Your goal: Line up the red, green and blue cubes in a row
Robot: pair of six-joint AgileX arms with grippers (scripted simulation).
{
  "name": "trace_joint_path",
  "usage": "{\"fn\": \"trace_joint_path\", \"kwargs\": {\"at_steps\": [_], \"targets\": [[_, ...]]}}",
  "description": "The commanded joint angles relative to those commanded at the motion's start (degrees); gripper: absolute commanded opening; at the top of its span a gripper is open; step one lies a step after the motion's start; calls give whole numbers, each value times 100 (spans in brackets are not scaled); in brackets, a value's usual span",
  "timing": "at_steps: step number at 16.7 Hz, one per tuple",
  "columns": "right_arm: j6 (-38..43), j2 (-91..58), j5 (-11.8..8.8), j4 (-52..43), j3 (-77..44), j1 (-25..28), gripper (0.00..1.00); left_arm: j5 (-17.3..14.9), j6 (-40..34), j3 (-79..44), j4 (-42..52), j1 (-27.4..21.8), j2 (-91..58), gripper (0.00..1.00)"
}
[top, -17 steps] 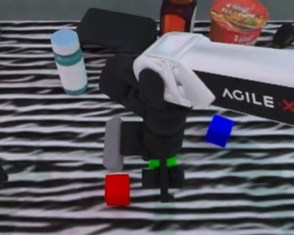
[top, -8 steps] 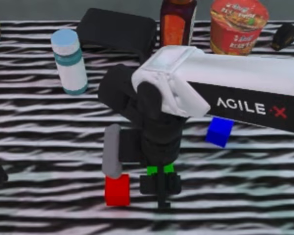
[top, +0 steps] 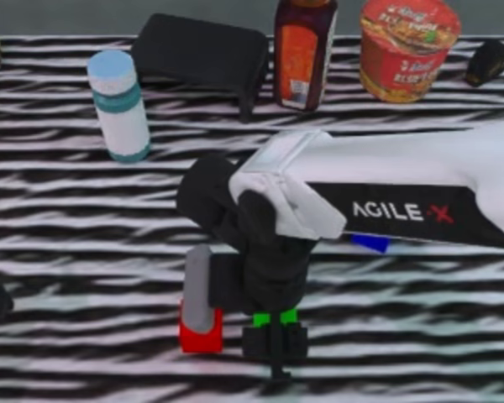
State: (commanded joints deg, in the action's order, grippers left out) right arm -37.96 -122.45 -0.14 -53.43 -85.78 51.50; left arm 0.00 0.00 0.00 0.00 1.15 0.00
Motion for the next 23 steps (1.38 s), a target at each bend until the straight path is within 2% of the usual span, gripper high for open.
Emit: {"fn": "trace_joint_path", "kwargs": {"at_steps": [1, 14, 23], "targets": [[0, 0, 0, 0, 0, 0, 0, 0, 0, 0, 0, 0, 0, 100], [0, 0, 0, 0, 0, 0, 98, 0, 0, 0, 0, 0, 0, 100], [0, 4, 0, -1, -1, -9, 100, 0, 0, 0, 0, 0, 0, 100]]}}
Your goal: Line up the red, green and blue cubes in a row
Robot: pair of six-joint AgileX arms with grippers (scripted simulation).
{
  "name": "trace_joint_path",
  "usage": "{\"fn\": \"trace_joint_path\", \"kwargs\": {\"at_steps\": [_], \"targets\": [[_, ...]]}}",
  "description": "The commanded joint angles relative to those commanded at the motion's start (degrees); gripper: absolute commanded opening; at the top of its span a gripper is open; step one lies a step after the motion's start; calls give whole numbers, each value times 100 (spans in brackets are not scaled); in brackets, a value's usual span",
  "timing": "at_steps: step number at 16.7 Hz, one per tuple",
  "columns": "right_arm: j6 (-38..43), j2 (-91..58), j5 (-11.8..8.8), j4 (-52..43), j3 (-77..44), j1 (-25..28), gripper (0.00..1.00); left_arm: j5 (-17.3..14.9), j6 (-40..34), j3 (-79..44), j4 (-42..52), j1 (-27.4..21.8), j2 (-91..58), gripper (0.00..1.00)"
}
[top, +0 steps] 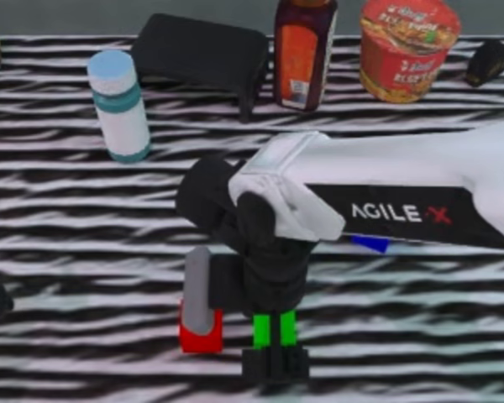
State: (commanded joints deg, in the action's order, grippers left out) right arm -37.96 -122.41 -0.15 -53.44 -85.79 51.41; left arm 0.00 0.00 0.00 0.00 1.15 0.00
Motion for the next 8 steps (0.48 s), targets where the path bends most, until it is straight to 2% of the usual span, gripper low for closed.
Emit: {"fn": "trace_joint_path", "kwargs": {"at_steps": [3, 8], "targets": [[-13, 62, 4, -239, -198, 19, 100, 0, 0, 0, 0, 0, 0, 100], [-21, 353, -6, -1273, -871, 43, 100, 0, 0, 0, 0, 0, 0, 100]]}}
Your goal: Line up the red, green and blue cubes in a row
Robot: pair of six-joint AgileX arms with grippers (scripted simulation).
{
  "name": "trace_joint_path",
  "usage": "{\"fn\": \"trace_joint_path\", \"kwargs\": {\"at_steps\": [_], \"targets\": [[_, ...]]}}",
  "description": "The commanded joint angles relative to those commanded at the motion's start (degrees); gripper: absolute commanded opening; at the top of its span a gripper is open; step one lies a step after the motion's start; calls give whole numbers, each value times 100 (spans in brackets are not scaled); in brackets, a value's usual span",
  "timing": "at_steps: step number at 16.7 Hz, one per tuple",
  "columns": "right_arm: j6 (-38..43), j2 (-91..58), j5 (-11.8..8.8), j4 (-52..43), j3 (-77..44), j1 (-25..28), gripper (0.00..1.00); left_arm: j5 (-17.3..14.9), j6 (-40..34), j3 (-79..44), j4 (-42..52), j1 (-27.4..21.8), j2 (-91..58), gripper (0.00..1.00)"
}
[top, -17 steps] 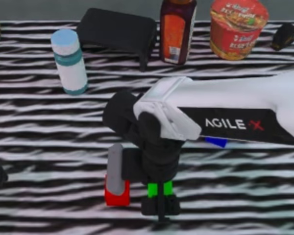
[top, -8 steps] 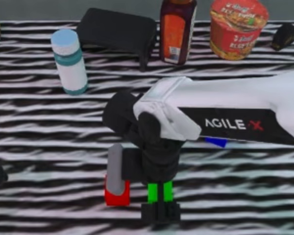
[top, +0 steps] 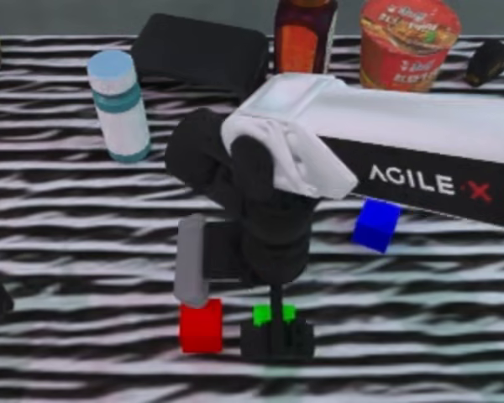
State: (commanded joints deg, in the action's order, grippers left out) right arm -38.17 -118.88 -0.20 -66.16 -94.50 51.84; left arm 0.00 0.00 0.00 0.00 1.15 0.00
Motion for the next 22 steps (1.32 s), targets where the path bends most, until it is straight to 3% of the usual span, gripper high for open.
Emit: {"fn": "trace_joint_path", "kwargs": {"at_steps": [7, 10, 16, 18, 22], "targets": [[-6, 22, 5, -131, -140, -116, 100, 0, 0, 0, 0, 0, 0, 100], [-11, -124, 16, -141, -311, -660, 100, 0, 0, 0, 0, 0, 0, 100], [-20, -513, 27, -178, -704, -2327, 100, 0, 0, 0, 0, 0, 0, 100], [-19, -574, 35, -171, -791, -2585, 100, 0, 0, 0, 0, 0, 0, 100], [-19, -555, 37, -167, -782, -2604, 100, 0, 0, 0, 0, 0, 0, 100]]}}
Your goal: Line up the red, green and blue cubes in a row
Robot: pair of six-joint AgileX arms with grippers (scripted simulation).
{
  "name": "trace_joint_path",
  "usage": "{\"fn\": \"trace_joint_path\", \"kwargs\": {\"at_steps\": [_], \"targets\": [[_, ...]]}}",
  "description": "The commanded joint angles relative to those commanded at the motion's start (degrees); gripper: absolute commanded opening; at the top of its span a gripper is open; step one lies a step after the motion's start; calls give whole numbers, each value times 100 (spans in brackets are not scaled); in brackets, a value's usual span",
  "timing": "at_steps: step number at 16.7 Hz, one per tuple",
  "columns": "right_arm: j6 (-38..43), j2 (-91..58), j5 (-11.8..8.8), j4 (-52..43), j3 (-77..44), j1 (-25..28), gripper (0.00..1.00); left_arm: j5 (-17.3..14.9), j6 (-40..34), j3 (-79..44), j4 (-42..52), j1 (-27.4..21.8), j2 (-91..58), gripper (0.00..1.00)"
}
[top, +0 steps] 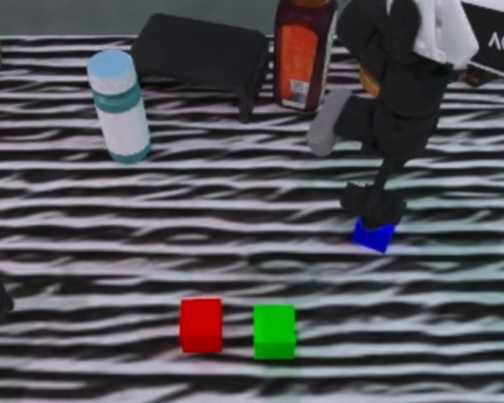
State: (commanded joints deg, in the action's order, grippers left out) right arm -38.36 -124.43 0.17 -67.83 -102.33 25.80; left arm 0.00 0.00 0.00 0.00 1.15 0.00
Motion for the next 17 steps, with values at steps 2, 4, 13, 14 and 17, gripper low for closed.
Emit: {"fn": "trace_joint_path", "kwargs": {"at_steps": [2, 4, 13, 14, 17], "targets": [[8, -35, 0, 95, 75, -7, 100, 0, 0, 0, 0, 0, 0, 100], [16, -154, 1, 424, 293, -12, 100, 0, 0, 0, 0, 0, 0, 100], [18, -640, 6, 1726, 1091, -10, 100, 0, 0, 0, 0, 0, 0, 100], [18, -640, 6, 1726, 1091, -10, 100, 0, 0, 0, 0, 0, 0, 100], [18, -640, 6, 1726, 1091, -10, 77, 0, 0, 0, 0, 0, 0, 100]]}}
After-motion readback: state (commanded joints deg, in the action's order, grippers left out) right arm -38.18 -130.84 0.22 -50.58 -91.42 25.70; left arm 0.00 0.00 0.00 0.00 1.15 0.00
